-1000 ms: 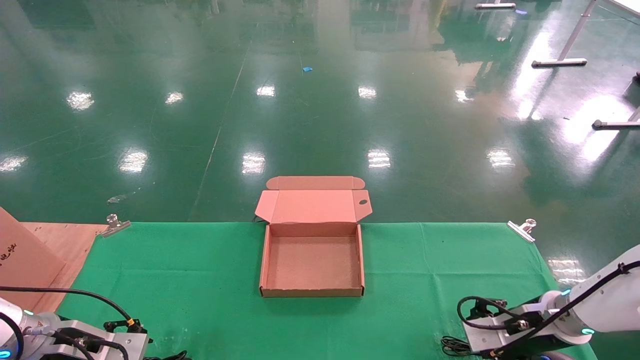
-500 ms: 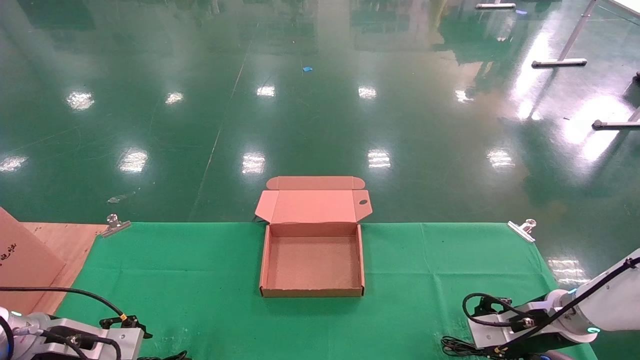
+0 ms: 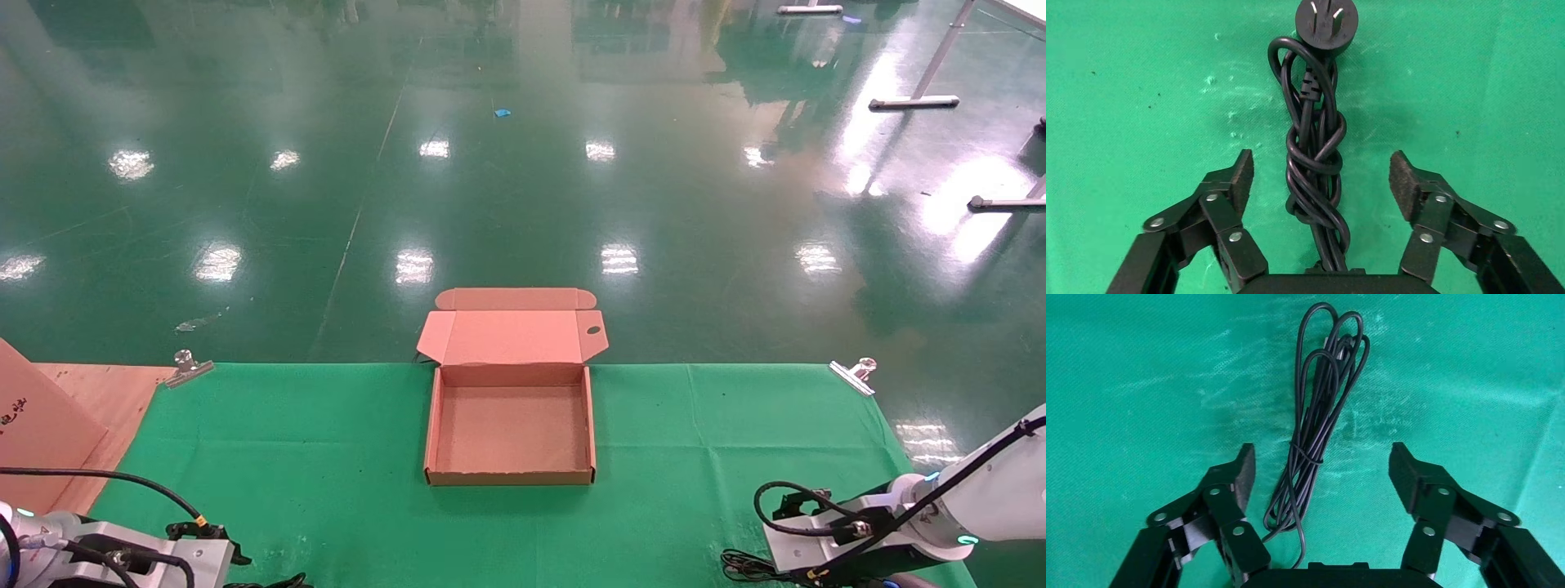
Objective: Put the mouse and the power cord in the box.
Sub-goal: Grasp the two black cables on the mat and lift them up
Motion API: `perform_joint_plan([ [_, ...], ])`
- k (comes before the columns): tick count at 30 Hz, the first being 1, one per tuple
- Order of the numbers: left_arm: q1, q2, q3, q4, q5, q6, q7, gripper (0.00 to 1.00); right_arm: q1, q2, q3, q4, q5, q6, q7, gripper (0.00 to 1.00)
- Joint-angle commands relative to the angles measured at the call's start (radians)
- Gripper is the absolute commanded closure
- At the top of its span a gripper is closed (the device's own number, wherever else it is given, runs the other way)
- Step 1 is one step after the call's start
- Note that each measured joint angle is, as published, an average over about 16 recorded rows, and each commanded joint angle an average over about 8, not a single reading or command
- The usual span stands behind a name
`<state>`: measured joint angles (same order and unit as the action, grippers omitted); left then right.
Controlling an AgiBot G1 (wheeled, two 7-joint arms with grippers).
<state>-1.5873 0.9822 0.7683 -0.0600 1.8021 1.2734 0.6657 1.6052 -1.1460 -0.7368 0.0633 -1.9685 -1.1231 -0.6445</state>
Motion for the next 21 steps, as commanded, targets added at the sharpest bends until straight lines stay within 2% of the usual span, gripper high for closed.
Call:
perform_joint_plan([
  [1,-0.002,0.001,0.001,0.007,0.001,0.0,0.005,1.0,0.001,-0.002,0.001,-0.007,0.001,0.0,-0.006,1.0],
  [21,-0.002,0.021,0.008,0.039,0.011,-0.006,0.029,1.0,-0.003,0.003,0.014,-0.043,0.021,0.009,-0.045,1.0],
])
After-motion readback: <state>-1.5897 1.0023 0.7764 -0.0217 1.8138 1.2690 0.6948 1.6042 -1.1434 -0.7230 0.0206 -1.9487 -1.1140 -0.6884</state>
